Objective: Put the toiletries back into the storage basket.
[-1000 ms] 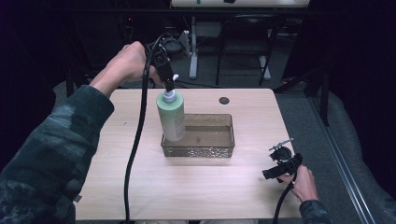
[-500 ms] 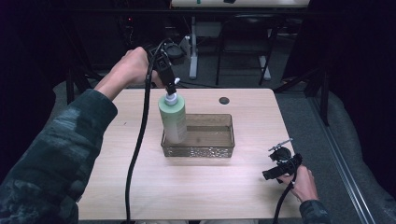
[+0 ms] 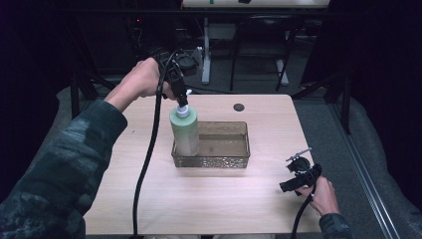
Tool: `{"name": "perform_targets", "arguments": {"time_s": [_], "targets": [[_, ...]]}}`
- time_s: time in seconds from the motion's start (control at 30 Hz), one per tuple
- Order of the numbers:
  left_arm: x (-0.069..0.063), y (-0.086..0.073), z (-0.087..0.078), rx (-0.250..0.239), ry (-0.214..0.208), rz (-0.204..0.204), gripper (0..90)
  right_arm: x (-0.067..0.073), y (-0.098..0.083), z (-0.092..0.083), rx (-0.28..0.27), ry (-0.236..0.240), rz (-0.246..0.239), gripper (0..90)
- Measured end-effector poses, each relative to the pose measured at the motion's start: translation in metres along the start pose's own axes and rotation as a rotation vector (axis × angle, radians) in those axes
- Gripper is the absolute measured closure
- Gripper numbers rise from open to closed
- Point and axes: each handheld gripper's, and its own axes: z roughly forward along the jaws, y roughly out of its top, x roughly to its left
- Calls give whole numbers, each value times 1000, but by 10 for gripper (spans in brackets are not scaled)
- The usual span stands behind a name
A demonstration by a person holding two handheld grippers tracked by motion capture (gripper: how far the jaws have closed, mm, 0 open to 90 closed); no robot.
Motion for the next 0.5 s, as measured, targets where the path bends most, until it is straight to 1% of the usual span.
{"name": "perform_targets", "arguments": {"time_s": [0.03, 0.07, 0.2, 0.27, 0.43, 0.5], "targets": [[0, 0, 2, -6, 0, -2, 631, 0, 0, 0, -1, 1, -3, 0], [0, -1, 4, 5, -2, 4, 630, 0, 0, 0, -1, 0, -2, 0], [1, -2, 9, 3, -10, 0, 631, 0, 0, 0, -1, 1, -2, 0], [1, -3, 12, 15, -12, 2, 631, 0, 0, 0, 1, 0, -1, 0], [1, -5, 19, 21, -19, 3, 631, 0, 0, 0, 2, -3, -1, 0], [1, -6, 20, 27, -22, 1, 631, 0, 0, 0, 0, 2, -1, 0]]}}
